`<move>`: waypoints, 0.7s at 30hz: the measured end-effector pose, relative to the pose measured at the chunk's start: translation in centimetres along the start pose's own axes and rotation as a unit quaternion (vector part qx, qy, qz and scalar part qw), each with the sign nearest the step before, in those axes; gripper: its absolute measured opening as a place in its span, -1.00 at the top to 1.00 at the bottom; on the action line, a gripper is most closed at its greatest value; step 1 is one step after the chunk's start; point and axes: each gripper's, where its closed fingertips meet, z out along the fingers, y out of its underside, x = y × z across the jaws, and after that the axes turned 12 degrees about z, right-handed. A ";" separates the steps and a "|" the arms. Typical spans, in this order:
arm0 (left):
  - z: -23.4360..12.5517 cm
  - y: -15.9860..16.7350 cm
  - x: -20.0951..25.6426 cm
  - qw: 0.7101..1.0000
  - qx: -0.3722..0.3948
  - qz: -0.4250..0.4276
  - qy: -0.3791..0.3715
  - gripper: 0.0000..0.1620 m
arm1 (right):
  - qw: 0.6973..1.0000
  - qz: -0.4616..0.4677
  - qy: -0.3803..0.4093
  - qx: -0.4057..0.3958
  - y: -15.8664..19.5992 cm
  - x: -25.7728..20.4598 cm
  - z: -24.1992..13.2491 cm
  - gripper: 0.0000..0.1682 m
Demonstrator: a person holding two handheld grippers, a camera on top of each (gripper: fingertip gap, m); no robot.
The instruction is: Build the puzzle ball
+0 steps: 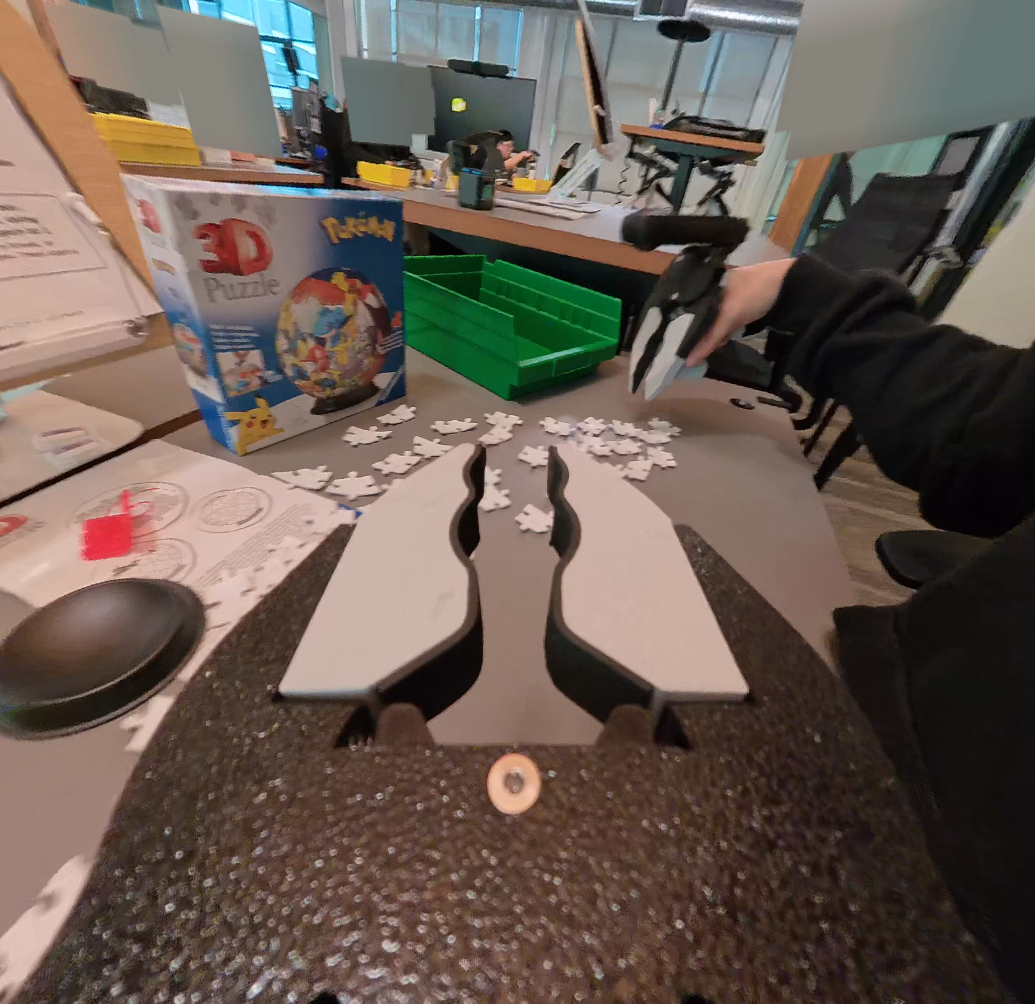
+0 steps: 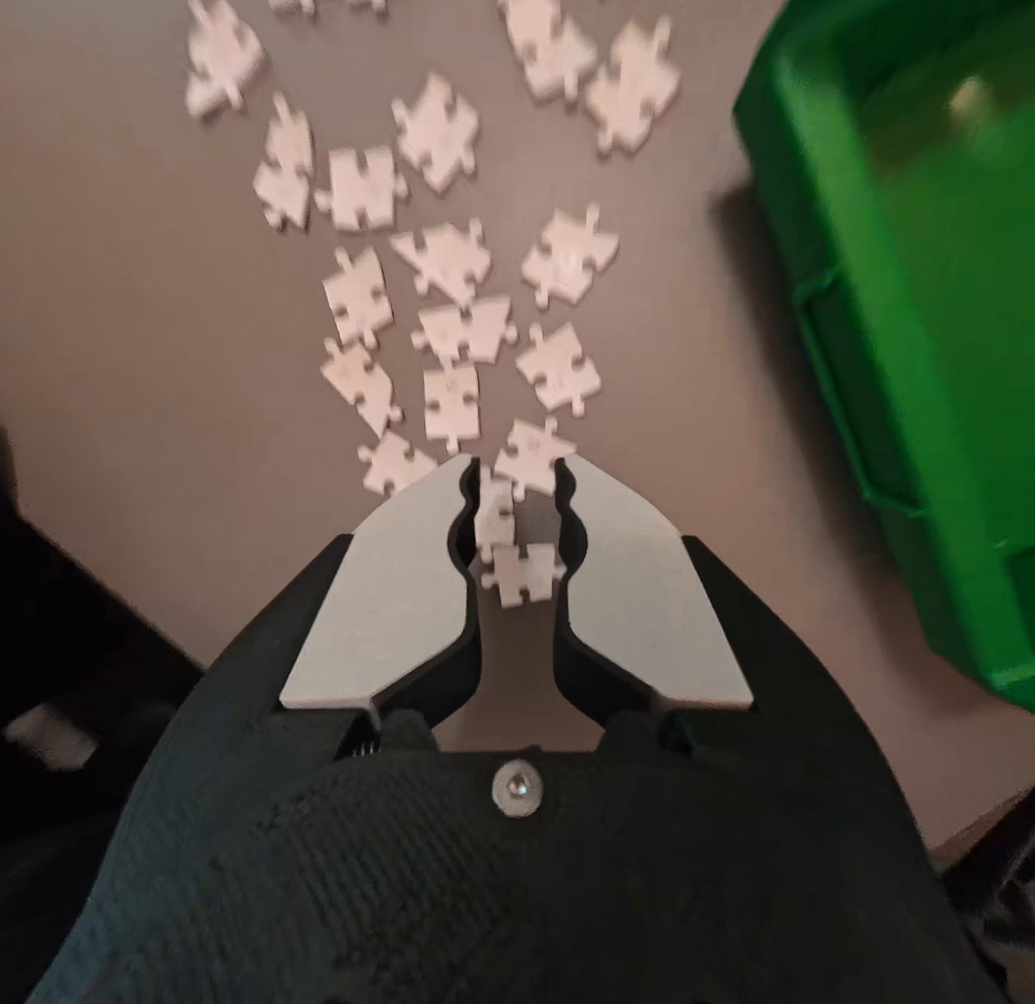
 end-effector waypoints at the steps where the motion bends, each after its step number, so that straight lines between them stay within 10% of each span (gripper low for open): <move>1: -0.8 -0.1 -0.8 1.000 -0.007 0.007 -0.016 0.74 | 0.999 -0.015 0.007 0.040 -1.3 -0.8 -0.2 0.64; 6: -8.7 0.4 -8.1 0.978 -0.115 0.041 -0.169 0.68 | 0.971 -0.095 0.007 0.220 -7.0 -7.2 -0.6 0.42; 11: -23.6 2.5 -18.5 0.875 -0.332 0.012 -0.351 0.67 | 0.945 -0.117 -0.040 0.302 -9.9 -13.1 0.4 0.33; 15: -32.5 7.5 -23.0 0.779 -0.525 -0.079 -0.333 0.53 | 0.942 -0.129 -0.058 0.304 -10.7 -15.0 2.2 0.33; 21: -35.9 14.8 -24.0 0.661 -0.670 -0.220 -0.258 0.34 | 0.940 -0.133 -0.088 0.301 -10.8 -16.7 2.9 0.33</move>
